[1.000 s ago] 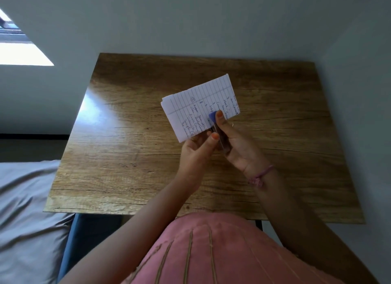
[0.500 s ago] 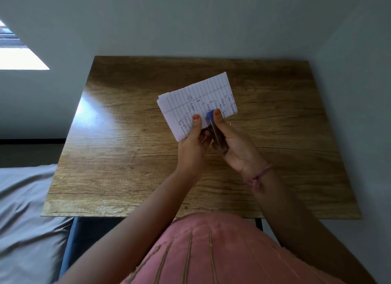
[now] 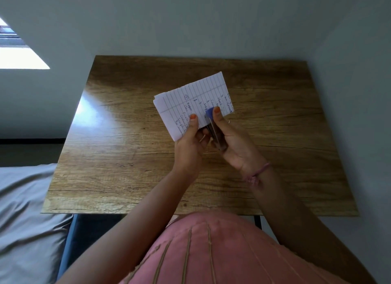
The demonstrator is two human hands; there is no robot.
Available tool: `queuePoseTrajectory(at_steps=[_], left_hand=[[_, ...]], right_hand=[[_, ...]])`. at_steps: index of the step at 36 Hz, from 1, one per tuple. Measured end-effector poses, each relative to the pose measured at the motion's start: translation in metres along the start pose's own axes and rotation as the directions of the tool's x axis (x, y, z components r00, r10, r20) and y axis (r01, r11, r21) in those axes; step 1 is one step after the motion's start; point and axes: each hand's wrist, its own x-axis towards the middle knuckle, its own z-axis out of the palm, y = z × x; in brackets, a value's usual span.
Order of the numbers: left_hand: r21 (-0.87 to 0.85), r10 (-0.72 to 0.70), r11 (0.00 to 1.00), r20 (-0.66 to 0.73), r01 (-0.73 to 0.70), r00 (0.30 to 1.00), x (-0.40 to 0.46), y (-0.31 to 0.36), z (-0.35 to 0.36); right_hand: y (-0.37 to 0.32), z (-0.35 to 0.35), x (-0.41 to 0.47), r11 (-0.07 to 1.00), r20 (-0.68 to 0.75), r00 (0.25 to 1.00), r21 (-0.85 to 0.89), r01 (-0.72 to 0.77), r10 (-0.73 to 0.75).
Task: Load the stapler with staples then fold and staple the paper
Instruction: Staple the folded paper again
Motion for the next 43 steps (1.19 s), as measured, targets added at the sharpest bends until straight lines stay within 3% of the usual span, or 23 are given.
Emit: queuePoseTrajectory(at_steps=[8, 14, 32, 37, 43], left_hand=[[0.007, 0.033, 0.999, -0.006, -0.033, 0.999, -0.003, -0.003, -0.001], [0.125, 0.103, 0.987, -0.005, -0.102, 0.995, -0.004, -0.009, 0.005], [-0.101, 0.026, 0.994, -0.105, -0.037, 0.994, 0.003, -0.006, 0.013], [-0.117, -0.018, 0.993, -0.046, 0.012, 0.999, 0.004, -0.004, 0.009], [-0.064, -0.006, 0.998, 0.154, 0.016, 0.988, 0.004, 0.006, -0.010]], right_hand=[[0.004, 0.002, -0.001, 1.000, 0.004, 1.000, -0.007, 0.007, -0.007], [0.010, 0.003, 0.000, 1.000, -0.007, 1.000, -0.018, 0.005, -0.006], [0.022, 0.013, 0.011, 0.997, -0.186, 0.980, 0.023, 0.074, -0.068], [0.024, 0.010, 0.011, 0.997, -0.174, 0.982, -0.025, 0.071, -0.075], [0.015, -0.002, 0.011, 0.999, -0.080, 0.997, -0.049, 0.010, -0.014]])
